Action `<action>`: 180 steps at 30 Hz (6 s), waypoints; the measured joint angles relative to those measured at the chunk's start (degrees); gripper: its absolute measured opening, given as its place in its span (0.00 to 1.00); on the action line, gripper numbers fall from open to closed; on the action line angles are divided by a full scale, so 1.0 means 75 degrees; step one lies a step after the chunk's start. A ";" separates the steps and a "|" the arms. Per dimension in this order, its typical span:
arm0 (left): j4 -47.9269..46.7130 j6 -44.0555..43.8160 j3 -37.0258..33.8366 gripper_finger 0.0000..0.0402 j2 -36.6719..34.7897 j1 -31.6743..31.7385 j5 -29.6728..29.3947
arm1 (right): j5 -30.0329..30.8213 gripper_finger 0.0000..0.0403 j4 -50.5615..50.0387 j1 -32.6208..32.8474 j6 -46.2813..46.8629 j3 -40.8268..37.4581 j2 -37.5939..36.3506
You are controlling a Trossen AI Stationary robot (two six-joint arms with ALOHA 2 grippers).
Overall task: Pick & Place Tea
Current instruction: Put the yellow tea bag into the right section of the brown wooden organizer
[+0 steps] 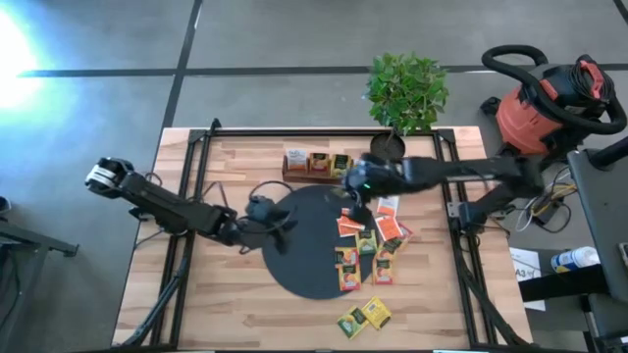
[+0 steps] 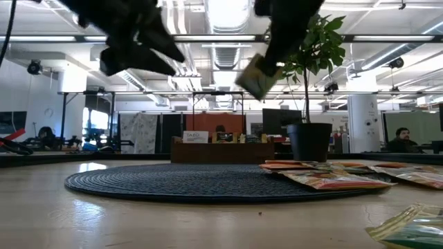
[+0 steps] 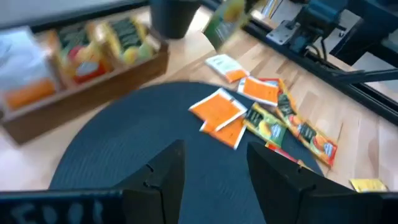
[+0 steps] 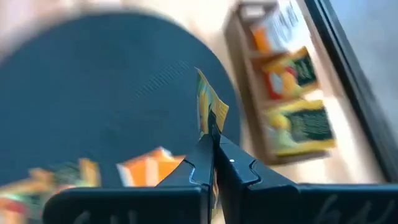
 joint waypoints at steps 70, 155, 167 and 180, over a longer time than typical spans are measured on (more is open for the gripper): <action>0.0239 -0.1384 -0.2911 0.42 -0.2855 0.0527 -0.0487 | -0.0476 0.21 -0.3555 -0.2880 -0.3317 0.4257 0.5022; 0.2381 -0.0684 0.4202 0.00 0.5986 -0.1603 0.4561 | -0.1574 0.29 0.3822 0.5580 0.9803 -0.2859 0.0277; 0.2053 -0.0385 0.5612 0.00 0.7441 -0.1491 0.5342 | -0.1538 0.30 0.3822 0.5636 1.0447 -0.2953 0.0386; 0.1194 -0.0428 0.5614 0.00 0.7464 -0.1187 0.5008 | -0.1844 0.34 0.4591 0.5647 1.0698 -0.2762 0.1663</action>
